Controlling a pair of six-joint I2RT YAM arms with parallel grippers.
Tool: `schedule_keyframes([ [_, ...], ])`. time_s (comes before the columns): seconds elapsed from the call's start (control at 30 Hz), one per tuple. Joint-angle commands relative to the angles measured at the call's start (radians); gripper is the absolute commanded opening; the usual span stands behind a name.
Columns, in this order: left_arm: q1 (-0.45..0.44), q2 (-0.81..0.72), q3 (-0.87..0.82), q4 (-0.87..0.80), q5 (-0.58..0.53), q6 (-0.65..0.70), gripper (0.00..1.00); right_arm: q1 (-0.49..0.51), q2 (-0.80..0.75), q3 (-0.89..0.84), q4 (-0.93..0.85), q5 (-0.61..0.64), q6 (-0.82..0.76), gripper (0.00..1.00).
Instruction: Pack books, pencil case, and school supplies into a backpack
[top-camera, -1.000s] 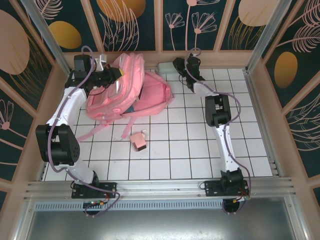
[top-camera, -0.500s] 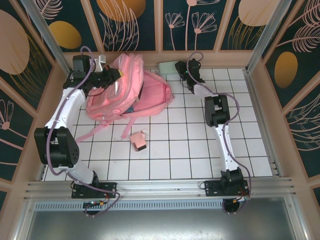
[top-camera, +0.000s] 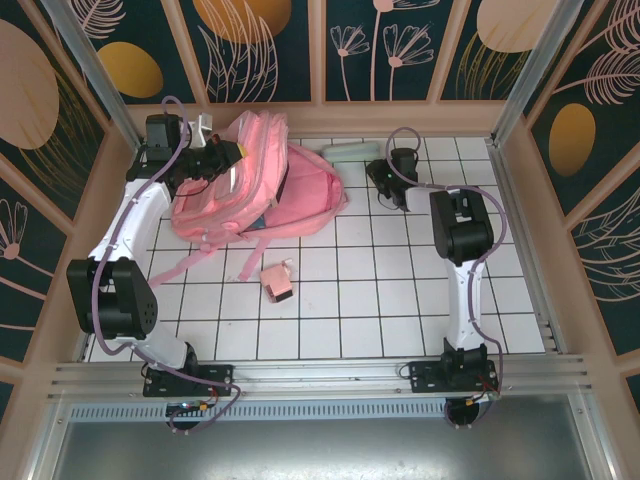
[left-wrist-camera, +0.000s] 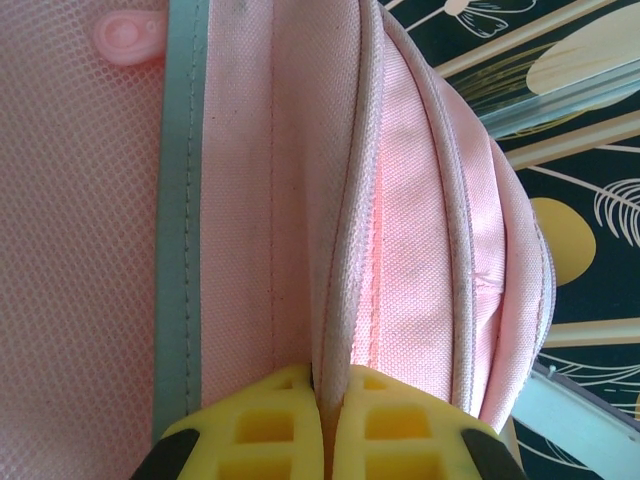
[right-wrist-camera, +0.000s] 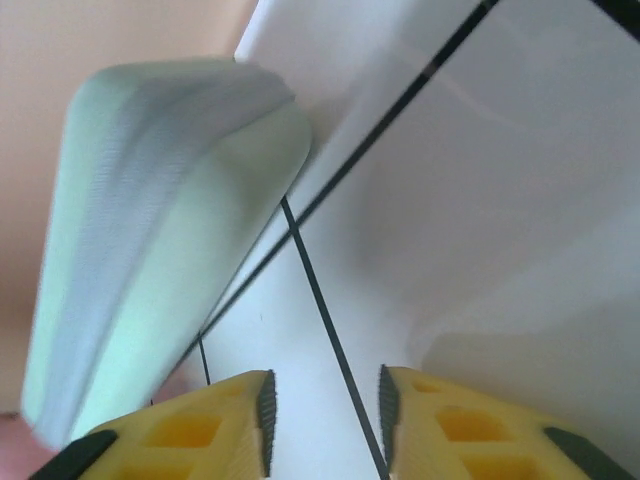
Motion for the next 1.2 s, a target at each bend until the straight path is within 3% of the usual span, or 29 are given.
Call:
schedule_keyframes([
  [0.0, -0.001, -0.073, 0.001, 0.061, 0.056, 0.024, 0.0, -0.005, -0.093, -0.058, -0.03, -0.046, -0.099, 0.41],
  [0.27, -0.001, -0.08, 0.024, 0.017, 0.031, 0.063, 0.0, 0.015, -0.121, 0.07, -0.185, -0.065, -0.18, 0.54],
  [0.37, -0.001, -0.082, 0.033, 0.007, 0.024, 0.072, 0.0, 0.016, -0.08, 0.161, -0.278, -0.057, -0.161, 0.65],
  [0.57, -0.002, -0.086, 0.02, 0.013, 0.026, 0.067, 0.0, 0.029, 0.03, 0.35, -0.335, -0.002, -0.296, 0.61],
  [0.73, -0.001, -0.086, 0.015, 0.011, 0.027, 0.07, 0.0, 0.004, 0.218, 0.614, -0.453, -0.108, -0.358, 0.6],
  [0.87, -0.001, -0.082, 0.015, 0.008, 0.023, 0.076, 0.0, 0.001, 0.327, 0.765, -0.564, -0.11, -0.384, 0.6],
  [1.0, -0.001, -0.075, 0.022, 0.01, 0.022, 0.079, 0.0, 0.0, 0.291, 0.687, -0.589, -0.104, -0.378, 0.6],
  [1.17, -0.002, -0.059, 0.034, 0.013, 0.022, 0.088, 0.0, -0.001, 0.1, 0.332, -0.473, -0.082, -0.353, 0.61],
])
